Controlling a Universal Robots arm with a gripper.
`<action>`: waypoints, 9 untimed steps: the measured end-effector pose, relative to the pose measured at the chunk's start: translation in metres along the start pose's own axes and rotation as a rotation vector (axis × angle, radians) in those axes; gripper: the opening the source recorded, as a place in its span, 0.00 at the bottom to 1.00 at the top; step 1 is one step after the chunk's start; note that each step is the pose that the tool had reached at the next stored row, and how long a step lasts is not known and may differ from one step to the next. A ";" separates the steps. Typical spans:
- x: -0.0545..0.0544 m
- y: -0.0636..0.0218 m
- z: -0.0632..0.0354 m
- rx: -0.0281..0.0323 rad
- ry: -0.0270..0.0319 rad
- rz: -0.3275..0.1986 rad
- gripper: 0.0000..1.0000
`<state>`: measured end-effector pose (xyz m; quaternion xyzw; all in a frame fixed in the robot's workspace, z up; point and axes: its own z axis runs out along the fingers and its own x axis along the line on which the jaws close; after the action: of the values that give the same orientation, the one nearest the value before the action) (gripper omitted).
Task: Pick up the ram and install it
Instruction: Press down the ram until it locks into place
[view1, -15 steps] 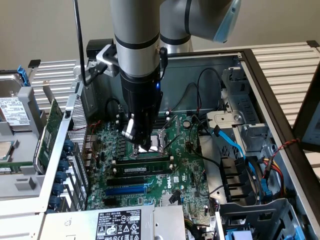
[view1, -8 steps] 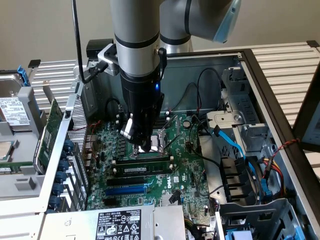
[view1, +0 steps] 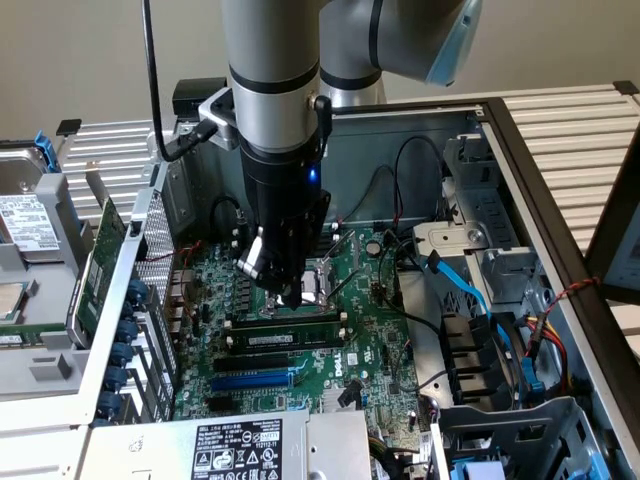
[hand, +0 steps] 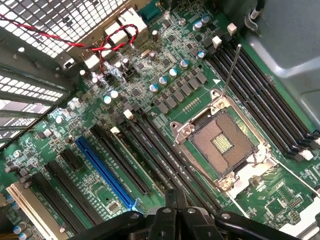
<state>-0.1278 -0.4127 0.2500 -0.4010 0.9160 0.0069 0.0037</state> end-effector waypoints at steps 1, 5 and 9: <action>0.000 0.0000 0.0000 0.0002 -0.0001 0.013 0.11; 0.000 0.0000 0.0001 0.0010 -0.0006 0.067 0.11; 0.000 0.0000 0.0001 0.0017 -0.0011 0.120 0.11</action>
<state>-0.1277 -0.4126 0.2499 -0.3455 0.9384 0.0065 0.0041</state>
